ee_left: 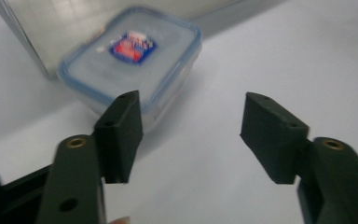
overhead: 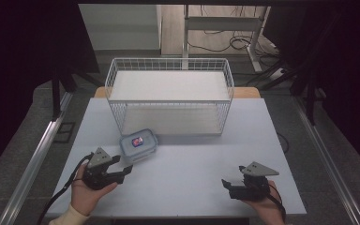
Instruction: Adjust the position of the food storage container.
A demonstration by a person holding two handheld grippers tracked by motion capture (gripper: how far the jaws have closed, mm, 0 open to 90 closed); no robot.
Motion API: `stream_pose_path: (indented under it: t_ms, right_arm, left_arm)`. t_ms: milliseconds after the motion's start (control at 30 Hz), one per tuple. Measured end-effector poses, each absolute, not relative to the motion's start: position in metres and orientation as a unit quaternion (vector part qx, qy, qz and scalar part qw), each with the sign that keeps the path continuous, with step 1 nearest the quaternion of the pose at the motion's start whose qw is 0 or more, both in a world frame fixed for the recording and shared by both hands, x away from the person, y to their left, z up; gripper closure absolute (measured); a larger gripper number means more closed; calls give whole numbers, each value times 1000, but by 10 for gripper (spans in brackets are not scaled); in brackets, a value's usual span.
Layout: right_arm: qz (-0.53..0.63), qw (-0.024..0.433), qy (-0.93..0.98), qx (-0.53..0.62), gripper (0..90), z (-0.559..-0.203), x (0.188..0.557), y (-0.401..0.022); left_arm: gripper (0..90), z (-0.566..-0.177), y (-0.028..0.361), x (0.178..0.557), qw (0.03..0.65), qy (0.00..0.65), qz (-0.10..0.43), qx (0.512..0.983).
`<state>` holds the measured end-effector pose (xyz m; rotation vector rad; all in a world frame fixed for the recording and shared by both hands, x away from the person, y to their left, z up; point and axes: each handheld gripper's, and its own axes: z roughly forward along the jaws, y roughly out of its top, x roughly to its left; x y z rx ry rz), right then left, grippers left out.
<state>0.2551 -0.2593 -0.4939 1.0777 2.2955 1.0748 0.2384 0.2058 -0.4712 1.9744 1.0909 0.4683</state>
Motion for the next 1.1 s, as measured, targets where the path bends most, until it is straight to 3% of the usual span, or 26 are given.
stream_pose_path:
  t_ms: [233, 500, 767, 1100]
  right_arm:
    - [378, 192, 820, 386, 168, -495, 255, -258]
    - [372, 189, 822, 387, 169, -498, 257, -259]
    - [372, 193, 822, 386, 176, -497, 257, -259]
    - [365, 195, 825, 385, 176, -499, 257, -259]
  left_arm:
    - [612, -452, 206, 260, 388, 415, 189, 801]
    - [725, -442, 208, 295, 374, 405, 192, 812]
    - [896, -444, 206, 331, 352, 408, 185, 822]
    - [899, -467, 199, 373, 303, 410, 210, 834]
